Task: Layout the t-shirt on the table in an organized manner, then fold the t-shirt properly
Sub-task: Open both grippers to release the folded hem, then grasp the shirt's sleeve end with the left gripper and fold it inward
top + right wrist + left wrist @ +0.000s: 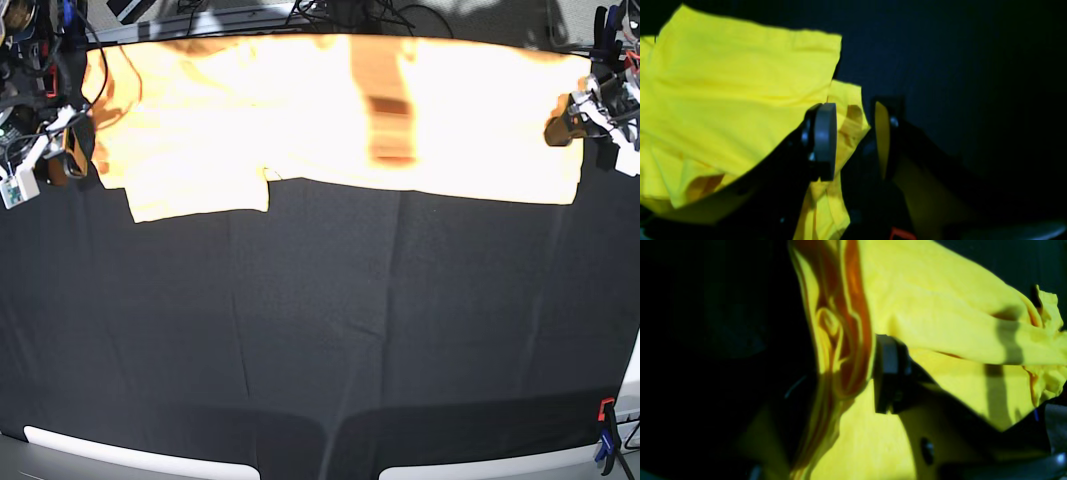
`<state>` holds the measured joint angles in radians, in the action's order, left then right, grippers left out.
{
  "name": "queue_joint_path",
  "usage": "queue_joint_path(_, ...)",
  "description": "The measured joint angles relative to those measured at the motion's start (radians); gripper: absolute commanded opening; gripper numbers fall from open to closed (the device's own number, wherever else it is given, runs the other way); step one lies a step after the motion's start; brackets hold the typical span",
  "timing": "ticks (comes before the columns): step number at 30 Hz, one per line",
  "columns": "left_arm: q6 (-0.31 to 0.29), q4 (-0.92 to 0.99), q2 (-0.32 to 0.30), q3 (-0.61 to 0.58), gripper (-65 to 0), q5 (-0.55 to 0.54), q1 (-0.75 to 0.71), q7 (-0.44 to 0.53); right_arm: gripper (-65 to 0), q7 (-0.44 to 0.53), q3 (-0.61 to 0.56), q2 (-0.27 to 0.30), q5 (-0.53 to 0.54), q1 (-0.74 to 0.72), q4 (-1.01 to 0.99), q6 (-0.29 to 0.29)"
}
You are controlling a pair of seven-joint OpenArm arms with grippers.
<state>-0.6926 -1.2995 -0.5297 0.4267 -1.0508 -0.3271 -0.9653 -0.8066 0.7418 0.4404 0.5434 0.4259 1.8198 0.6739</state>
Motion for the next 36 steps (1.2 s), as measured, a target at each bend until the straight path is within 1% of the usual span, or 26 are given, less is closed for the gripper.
queue_joint_path(1,0.0,0.0,0.0,0.0,-62.6,0.0,0.0,0.026,-45.7,-0.001,0.0,0.0,0.0,-0.006,0.0,0.0)
queue_joint_path(2,0.0,0.001,0.0,0.0,-65.0,0.002,0.0,0.051,-45.7,-0.002,0.0,0.0,0.0,-0.01,0.0,0.0)
queue_joint_path(5,0.001,0.004,0.001,0.0,-65.0,0.011,-0.005,0.104,-45.7,0.001,0.0,0.0,0.007,-0.011,0.0,0.0)
queue_joint_path(7,-0.001,0.004,0.006,0.025,-65.0,0.026,-0.002,0.1,-45.7,-0.003,0.0,0.0,0.019,-0.01,0.0,0.0)
queue_joint_path(8,0.0,0.004,0.007,0.044,-65.0,0.054,0.005,0.096,-45.7,-0.006,0.0,0.0,0.038,-0.011,0.0,0.0)
queue_joint_path(11,0.08,0.004,0.009,0.12,-65.0,0.15,0.031,0.097,-45.7,-0.002,0.0,0.0,0.094,-0.011,0.0,0.0)
queue_joint_path(12,0.09,0.004,0.007,0.153,-65.0,0.171,0.038,0.1,-45.7,-0.003,0.0,0.0,0.098,-0.011,0.0,0.0)
queue_joint_path(15,0.094,0.004,0.003,0.233,-65.0,0.204,0.045,0.104,-45.7,-0.003,0.0,0.0,0.097,-0.01,0.0,0.0)
queue_joint_path(18,0.095,-0.029,0.006,0.278,-65.0,0.222,0.041,0.096,-45.7,-0.003,0.0,0.0,0.098,-0.011,0.0,0.0)
queue_joint_path(19,0.099,-0.053,0.006,0.283,-65.0,0.226,0.042,0.071,-45.7,-0.003,0.0,0.0,0.097,-0.01,0.0,0.0)
queue_joint_path(21,0.103,-0.119,0.006,0.284,-65.0,0.228,0.039,-0.016,-45.7,-0.003,0.0,0.0,0.098,-0.011,0.0,0.0)
queue_joint_path(23,0.119,-0.203,0.023,0.284,-65.0,0.208,0.039,-0.097,-45.7,-0.003,0.0,0.0,0.098,-0.011,0.0,0.0)
queue_joint_path(24,0.148,-0.252,0.04,0.286,-65.0,0.194,0.039,-0.129,-45.7,-0.003,0.0,0.0,0.098,-0.011,0.0,0.0)
queue_joint_path(28,0.152,-0.444,0.143,0.278,-65.0,0.123,0.033,-0.286,-45.7,-0.003,0.0,0.0,0.098,-0.01,0.0,0.0)
queue_joint_path(30,0.146,-0.519,0.168,0.235,-65.0,0.061,-0.002,-0.304,-45.7,-0.003,0.0,-0.001,0.097,-0.01,0.0,0.0)
queue_joint_path(31,0.146,-0.555,0.178,0.212,-65.0,0.047,-0.024,-0.3,-45.7,-0.003,0.0,-0.002,0.097,-0.01,0.0,0.0)
queue_joint_path(35,0.15,-0.652,0.219,0.08,-65.0,0.06,-0.093,-0.29,-45.7,-0.003,0.0,-0.003,0.098,-0.01,0.0,0.0)
queue_joint_path(36,0.164,-0.667,0.229,0.045,-65.0,0.056,-0.1,-0.276,-45.7,-0.003,0.0,-0.003,0.099,-0.011,0.0,0.0)
